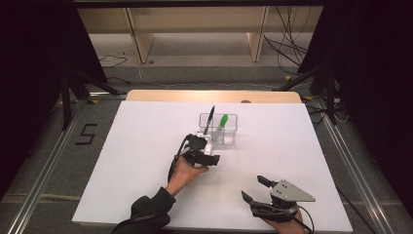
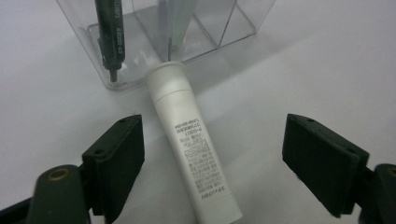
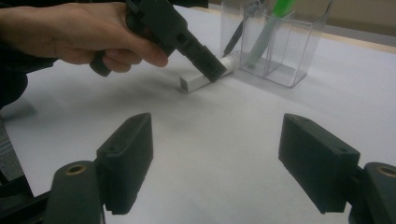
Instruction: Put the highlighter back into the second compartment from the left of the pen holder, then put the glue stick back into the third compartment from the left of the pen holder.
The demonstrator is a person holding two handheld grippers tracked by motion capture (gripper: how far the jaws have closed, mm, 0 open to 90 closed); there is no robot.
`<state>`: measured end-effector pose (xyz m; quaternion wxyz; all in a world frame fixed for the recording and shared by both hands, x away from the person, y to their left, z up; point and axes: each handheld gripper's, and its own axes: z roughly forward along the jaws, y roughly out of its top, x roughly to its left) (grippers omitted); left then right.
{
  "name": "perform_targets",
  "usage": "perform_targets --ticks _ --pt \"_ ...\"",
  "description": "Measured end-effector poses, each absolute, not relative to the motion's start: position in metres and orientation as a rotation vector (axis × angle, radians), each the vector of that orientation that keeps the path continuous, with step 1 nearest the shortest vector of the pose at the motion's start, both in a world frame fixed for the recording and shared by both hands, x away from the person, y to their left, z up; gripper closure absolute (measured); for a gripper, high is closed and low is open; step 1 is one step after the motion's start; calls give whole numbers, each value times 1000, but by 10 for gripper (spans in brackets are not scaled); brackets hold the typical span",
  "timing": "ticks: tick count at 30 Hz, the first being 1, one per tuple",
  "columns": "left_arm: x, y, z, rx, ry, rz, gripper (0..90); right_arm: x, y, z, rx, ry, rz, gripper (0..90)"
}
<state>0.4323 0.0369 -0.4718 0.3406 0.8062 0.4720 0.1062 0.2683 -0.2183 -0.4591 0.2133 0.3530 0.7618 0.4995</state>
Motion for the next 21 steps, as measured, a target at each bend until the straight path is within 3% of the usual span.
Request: perform_targets --ticks 11,21 --pt "429 37 -476 2125 1251 316 402 269 -218 -460 973 2114 1385 272" --pt "429 38 -481 2137 1269 348 469 268 -217 -460 967 2123 1374 272"
